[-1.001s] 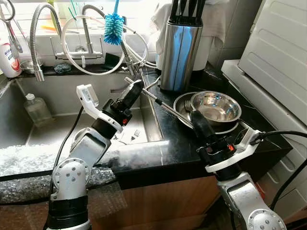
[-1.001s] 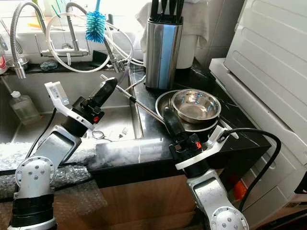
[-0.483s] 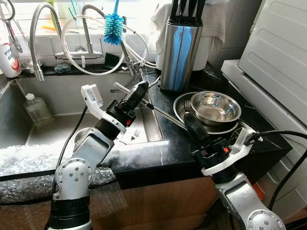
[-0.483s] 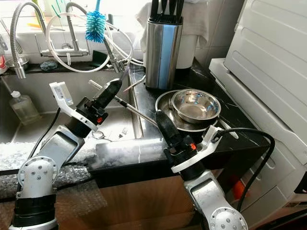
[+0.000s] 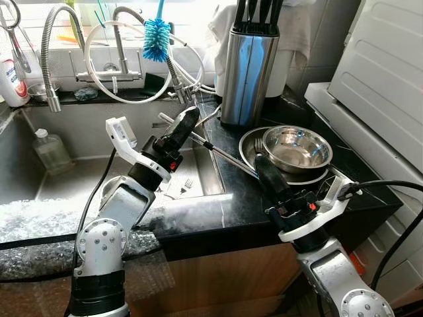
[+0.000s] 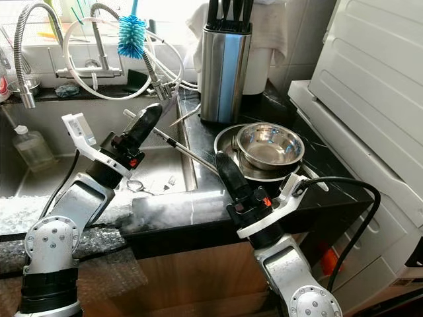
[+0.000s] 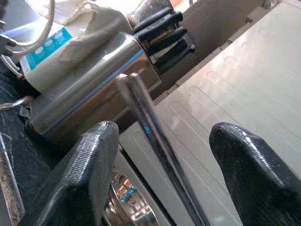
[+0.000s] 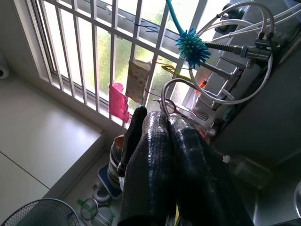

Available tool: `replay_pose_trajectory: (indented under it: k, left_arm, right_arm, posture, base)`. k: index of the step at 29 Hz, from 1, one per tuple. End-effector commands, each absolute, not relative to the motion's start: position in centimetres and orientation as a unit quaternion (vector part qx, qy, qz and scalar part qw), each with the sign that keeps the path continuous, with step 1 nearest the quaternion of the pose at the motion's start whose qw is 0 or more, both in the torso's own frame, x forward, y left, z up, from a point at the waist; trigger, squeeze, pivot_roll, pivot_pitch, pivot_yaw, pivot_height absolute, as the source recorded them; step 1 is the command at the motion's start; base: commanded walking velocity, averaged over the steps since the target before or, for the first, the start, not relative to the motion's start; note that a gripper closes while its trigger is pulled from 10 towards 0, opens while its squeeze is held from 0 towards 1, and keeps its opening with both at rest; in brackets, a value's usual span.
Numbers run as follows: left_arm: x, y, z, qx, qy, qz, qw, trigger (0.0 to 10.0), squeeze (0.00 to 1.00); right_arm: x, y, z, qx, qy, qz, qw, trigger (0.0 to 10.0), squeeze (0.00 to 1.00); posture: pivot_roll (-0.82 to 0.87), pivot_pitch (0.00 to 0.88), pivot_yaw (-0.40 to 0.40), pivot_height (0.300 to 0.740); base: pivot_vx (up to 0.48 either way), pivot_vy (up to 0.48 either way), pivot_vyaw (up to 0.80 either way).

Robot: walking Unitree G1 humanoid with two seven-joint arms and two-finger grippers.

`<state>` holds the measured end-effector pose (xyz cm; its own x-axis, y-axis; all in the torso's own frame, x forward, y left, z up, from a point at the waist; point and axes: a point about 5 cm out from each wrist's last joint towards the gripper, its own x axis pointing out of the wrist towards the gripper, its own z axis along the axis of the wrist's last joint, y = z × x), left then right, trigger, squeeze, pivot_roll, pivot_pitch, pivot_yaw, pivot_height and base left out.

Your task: Kitchen organization

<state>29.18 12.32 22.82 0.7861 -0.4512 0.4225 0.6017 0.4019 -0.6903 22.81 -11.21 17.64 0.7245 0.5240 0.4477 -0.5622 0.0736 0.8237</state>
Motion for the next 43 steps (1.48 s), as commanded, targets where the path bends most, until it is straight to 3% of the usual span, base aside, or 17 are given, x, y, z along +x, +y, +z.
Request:
replay_pose_trajectory:
  k: [1, 3, 4, 8, 9, 10, 17, 25, 43]
  left_arm:
    - [29.3, 12.4, 23.1, -0.454, -0.089, -0.313, 0.83, 10.0, 1.0]
    - [29.3, 12.4, 23.1, -0.456, -0.089, -0.313, 0.828, 10.0, 1.0]
    - [29.4, 12.3, 23.1, -0.455, -0.088, -0.311, 0.83, 10.0, 0.0]
    - [29.4, 12.2, 23.0, -0.462, -0.082, -0.306, 0.829, 9.7, 0.0]
    - [29.4, 12.2, 23.0, -0.463, -0.082, -0.306, 0.828, 3.1, 0.0]
    - [29.4, 12.2, 23.0, -0.463, -0.082, -0.305, 0.828, 0.0, 0.0]
    - [29.7, 12.4, 23.0, -0.466, -0.087, -0.289, 0.832, 0.0, 0.0]
    - [30.1, 13.2, 23.1, -0.522, -0.096, -0.261, 0.806, 0.0, 0.0]
    - [29.8, 13.0, 23.2, -0.536, -0.09, -0.277, 0.793, 0.0, 0.0]
  right_arm:
    - [22.6, -11.3, 18.2, 0.569, -0.031, 0.379, 0.729, 10.0, 0.0]
    - [22.6, -11.3, 18.2, 0.569, -0.031, 0.379, 0.729, 10.0, 0.0]
    - [22.6, -11.3, 18.2, 0.569, -0.031, 0.379, 0.729, 10.0, 0.0]
    - [22.6, -11.3, 18.2, 0.569, -0.031, 0.378, 0.73, 10.0, 0.0]
    - [22.6, -11.3, 18.2, 0.568, -0.032, 0.379, 0.73, 10.0, 0.0]
    - [22.6, -11.3, 18.2, 0.568, -0.031, 0.378, 0.73, 10.0, 0.0]
    - [22.6, -11.4, 18.2, 0.567, -0.031, 0.377, 0.731, 10.0, 0.0]
    - [22.8, -11.5, 18.0, 0.573, -0.033, 0.37, 0.731, 10.0, 0.0]
    - [23.0, -11.6, 17.8, 0.577, -0.035, 0.361, 0.731, 10.0, 0.0]
  posture:
    - [-0.14, 0.0, -0.051, 0.74]
    - [-0.15, 0.0, -0.05, 0.74]
    - [-0.15, 0.0, -0.05, 0.74]
    - [-0.15, 0.0, -0.049, 0.74]
    - [-0.15, 0.0, -0.049, 0.74]
    - [-0.15, 0.0, -0.049, 0.74]
    - [-0.15, 0.0, -0.05, 0.74]
    - [-0.15, 0.0, -0.051, 0.74]
    - [-0.15, 0.0, -0.05, 0.74]
  base:
    - [0.0, 0.0, 0.0]
    - [0.0, 0.0, 0.0]
    - [0.0, 0.0, 0.0]
    - [0.0, 0.0, 0.0]
    - [0.0, 0.0, 0.0]
    - [0.0, 0.0, 0.0]
    - [0.0, 0.0, 0.0]
    - [0.0, 0.0, 0.0]
    - [0.0, 0.0, 0.0]
